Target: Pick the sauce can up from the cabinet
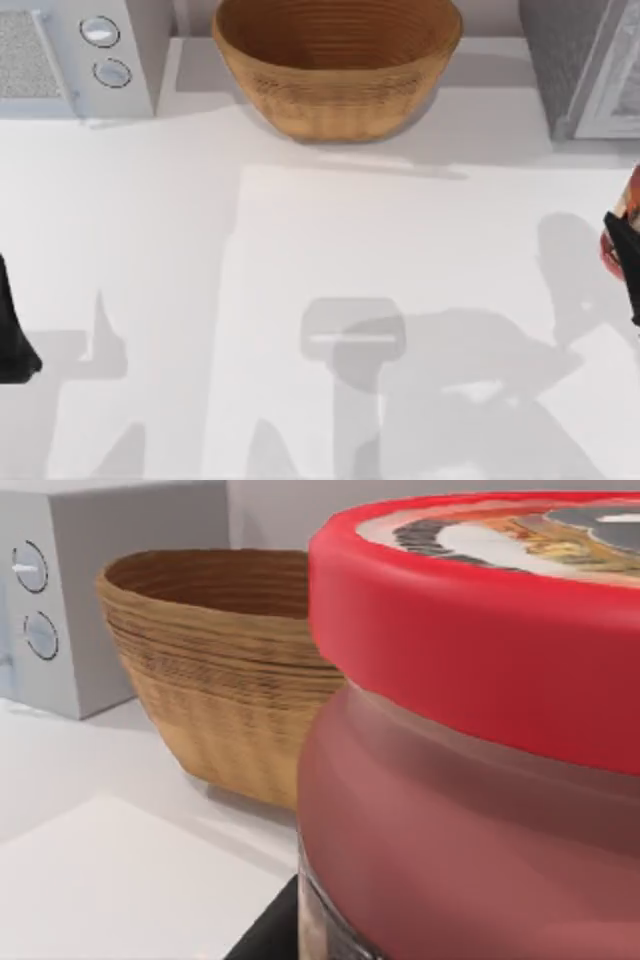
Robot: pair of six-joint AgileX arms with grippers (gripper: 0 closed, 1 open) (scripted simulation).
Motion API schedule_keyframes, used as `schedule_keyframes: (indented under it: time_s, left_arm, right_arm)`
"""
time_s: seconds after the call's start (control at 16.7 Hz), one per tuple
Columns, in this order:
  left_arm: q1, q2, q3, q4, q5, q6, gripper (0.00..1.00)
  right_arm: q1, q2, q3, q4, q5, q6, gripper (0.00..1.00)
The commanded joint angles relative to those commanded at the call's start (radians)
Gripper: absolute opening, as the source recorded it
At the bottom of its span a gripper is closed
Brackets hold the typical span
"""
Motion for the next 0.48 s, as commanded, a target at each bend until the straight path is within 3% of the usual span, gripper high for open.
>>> schedule_keyframes:
  time_s: [0.48]
  left_arm:
    - [0.000,0.000,0.000,0.000,0.000,0.000,1.00]
  right_arm:
    - [-0.029,0.475,0.043,0.440,-0.204,0.005,0.00]
